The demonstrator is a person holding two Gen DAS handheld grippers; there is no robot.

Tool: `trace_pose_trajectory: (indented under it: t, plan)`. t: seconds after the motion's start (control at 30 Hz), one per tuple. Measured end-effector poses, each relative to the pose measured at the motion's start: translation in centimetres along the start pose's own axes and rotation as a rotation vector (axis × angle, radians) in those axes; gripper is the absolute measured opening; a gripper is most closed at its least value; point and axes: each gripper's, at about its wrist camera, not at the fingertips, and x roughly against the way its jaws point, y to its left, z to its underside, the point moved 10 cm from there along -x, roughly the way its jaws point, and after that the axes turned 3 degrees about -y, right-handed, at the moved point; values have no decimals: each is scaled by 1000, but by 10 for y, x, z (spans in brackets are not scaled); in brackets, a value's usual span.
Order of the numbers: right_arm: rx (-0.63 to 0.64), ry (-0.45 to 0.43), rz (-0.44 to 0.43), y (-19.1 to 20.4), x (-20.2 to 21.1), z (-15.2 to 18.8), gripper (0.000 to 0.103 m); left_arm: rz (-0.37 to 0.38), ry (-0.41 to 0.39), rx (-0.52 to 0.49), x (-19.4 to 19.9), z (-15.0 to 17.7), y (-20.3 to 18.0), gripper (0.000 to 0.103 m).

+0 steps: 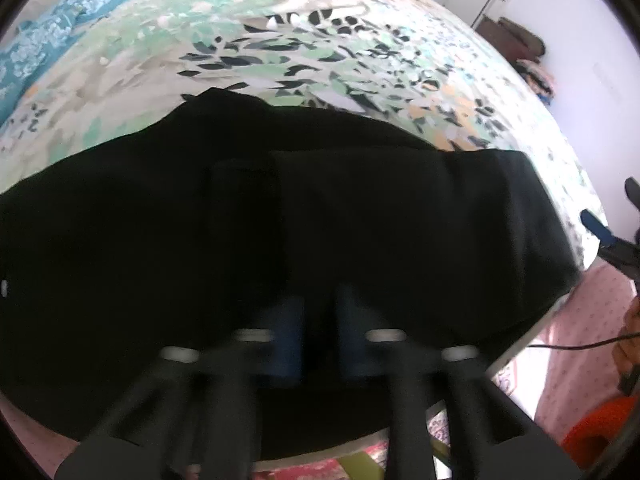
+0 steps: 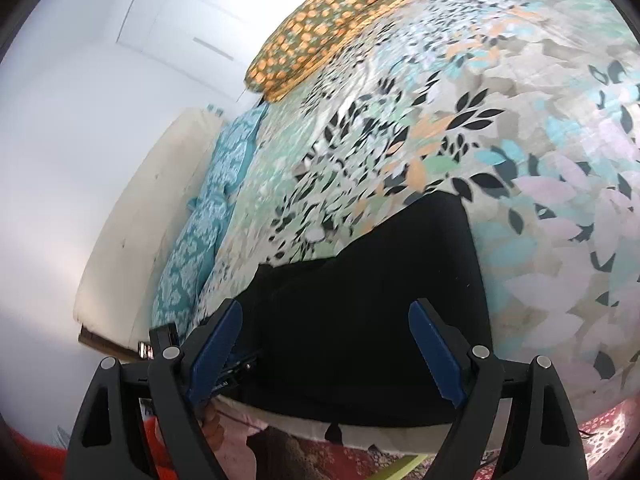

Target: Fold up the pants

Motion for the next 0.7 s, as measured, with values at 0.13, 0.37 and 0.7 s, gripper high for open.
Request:
trace_pose_trajectory:
  t: [0.13,0.37,0.7]
  plan:
    - [33,-13,51,1,-8,-3,85,10,-62,53,22,-14,12,2]
    - [266,54,124,16,-25,11,85,-72,-34,40,19,-10,41,4]
    - [491,349,363,-12,-83,78,96,-106,-129,271,41,-19,98,66]
